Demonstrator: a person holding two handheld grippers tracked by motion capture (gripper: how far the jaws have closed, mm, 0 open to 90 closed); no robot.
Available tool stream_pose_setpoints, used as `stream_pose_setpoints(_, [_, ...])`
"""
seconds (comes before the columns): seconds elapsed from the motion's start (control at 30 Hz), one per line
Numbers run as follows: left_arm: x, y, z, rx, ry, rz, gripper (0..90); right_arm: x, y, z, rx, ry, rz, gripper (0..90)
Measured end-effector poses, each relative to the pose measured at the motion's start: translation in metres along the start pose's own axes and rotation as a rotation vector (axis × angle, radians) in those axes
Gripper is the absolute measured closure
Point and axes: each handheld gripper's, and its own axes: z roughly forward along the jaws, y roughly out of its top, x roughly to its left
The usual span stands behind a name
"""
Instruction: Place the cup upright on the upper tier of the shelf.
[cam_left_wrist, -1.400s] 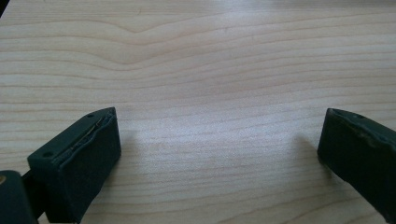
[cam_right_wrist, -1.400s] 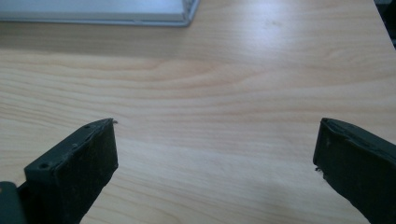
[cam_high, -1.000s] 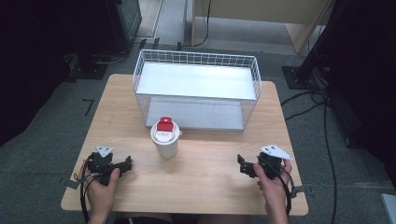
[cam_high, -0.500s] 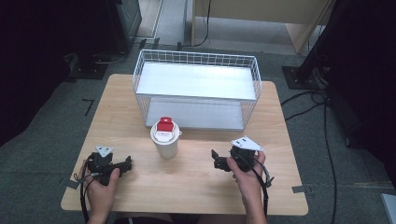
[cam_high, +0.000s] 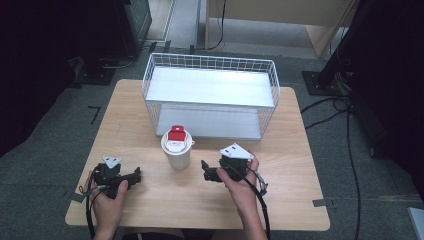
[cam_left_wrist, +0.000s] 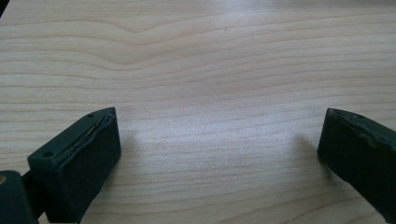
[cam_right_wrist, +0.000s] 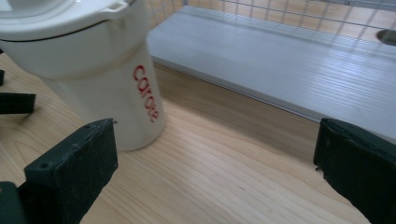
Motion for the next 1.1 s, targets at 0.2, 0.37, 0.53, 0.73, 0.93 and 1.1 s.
stream_pose_setpoints(0.2, [0.0, 0.0, 0.0, 0.0, 0.0, 0.0, 0.0, 0.02, 0.0, 0.015, -0.021, 0.055, 0.011, 0.0])
stream_pose_setpoints(0.37, [0.0, 0.0, 0.0, 0.0, 0.0, 0.001, 0.0, 0.037, 0.003, 0.027, -0.035, 0.086, 0.008, 0.0])
stream_pose_setpoints(0.53, [0.0, 0.0, 0.0, 0.002, 0.0, 0.001, 0.0, 0.049, 0.005, 0.036, -0.035, 0.104, 0.015, 0.0])
stream_pose_setpoints(0.73, [0.0, 0.0, 0.0, 0.002, 0.0, 0.002, 0.0, 0.058, 0.008, 0.045, -0.041, 0.107, 0.025, 0.0])
stream_pose_setpoints(0.93, [0.0, 0.0, 0.0, 0.002, 0.0, 0.002, 0.0, 0.069, 0.013, 0.057, -0.056, 0.076, 0.017, 1.0])
stream_pose_setpoints(1.1, [0.0, 0.0, 0.0, 0.0, 0.0, -0.001, 0.0, 0.079, 0.015, 0.069, -0.071, 0.044, 0.033, 4.4])
